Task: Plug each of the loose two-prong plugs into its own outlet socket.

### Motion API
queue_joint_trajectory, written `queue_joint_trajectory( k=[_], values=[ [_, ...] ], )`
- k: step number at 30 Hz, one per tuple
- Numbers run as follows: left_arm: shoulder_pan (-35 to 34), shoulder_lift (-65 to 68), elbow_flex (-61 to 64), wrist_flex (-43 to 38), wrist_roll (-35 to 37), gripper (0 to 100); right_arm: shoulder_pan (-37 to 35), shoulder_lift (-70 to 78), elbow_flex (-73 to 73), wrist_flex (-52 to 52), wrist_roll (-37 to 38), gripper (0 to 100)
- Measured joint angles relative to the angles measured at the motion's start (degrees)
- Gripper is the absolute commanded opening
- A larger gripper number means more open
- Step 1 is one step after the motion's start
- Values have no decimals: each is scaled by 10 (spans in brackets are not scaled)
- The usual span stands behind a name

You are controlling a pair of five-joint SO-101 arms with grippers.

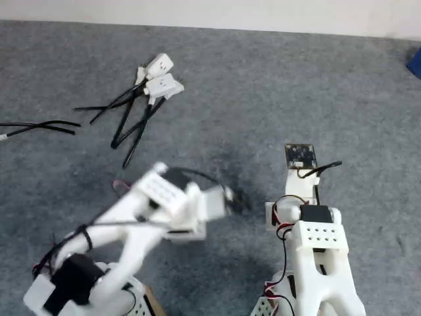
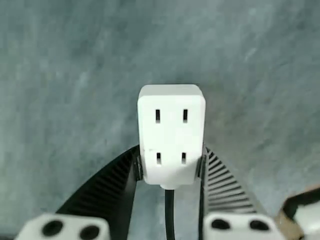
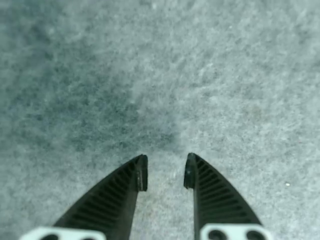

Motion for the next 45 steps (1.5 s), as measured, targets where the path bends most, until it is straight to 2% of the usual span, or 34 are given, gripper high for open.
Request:
queue_joint_trajectory(
  k=[3, 6, 10, 14, 17, 25, 30, 37, 41, 45],
  values=[
    [80, -18, 37, -26, 32, 5, -2, 0, 0, 1, 0, 134],
    [93, -22, 41, -35, 41, 5, -3, 0, 0, 1, 0, 134],
    [69, -24, 42, -37, 41, 37, -4, 0, 0, 1, 0, 134],
    [25, -24, 42, -37, 26, 211, -4, 0, 0, 1, 0, 134],
    [-11, -29, 42, -25, 4, 285, -4, 0, 0, 1, 0, 134],
    [-71, -29, -18, 29, -26, 254, -4, 0, 0, 2, 0, 134],
    [-137, -29, -98, 47, -29, 251, -4, 0, 0, 2, 0, 134],
    [-324, 32, -270, 15, -29, 250, -4, 0, 0, 2, 0, 134],
    [-406, 148, -405, 10, 27, 249, -4, 0, 0, 2, 0, 134],
    [-431, 298, -571, 33, 100, 249, -4, 0, 0, 2, 0, 134]
  ],
)
